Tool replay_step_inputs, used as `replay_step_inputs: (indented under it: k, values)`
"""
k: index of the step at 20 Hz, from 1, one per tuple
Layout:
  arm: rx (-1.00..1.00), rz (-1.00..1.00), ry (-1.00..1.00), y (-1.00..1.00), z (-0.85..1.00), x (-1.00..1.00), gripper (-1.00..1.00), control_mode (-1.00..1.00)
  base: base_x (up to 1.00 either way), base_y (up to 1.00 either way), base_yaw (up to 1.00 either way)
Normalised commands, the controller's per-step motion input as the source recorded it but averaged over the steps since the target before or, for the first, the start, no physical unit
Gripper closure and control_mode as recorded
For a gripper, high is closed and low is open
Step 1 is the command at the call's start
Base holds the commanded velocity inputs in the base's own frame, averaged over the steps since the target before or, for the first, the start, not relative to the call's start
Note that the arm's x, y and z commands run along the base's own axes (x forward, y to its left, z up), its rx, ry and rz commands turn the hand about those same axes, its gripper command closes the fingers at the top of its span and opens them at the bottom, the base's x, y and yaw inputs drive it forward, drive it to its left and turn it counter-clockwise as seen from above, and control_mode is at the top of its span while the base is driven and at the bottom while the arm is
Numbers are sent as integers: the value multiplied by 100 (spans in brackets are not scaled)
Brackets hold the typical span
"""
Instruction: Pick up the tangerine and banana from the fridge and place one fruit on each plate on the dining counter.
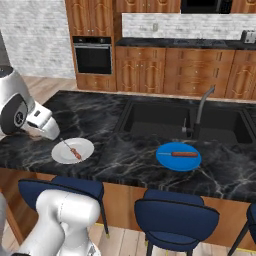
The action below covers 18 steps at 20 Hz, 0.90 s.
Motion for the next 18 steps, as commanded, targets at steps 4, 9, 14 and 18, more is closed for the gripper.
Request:
replay_step_inputs:
  k: [4,9,14,18]
  values:
    - [0,0,14,4,-58,100,100,-100,0,0,0]
    - [0,0,3,1,-58,95,100,-100,0,0,0]
    - [-1,0,0,13,-62,92,100,-100,0,0,0]
    - [0,0,0,18,-61,87,100,-100,0,0,0]
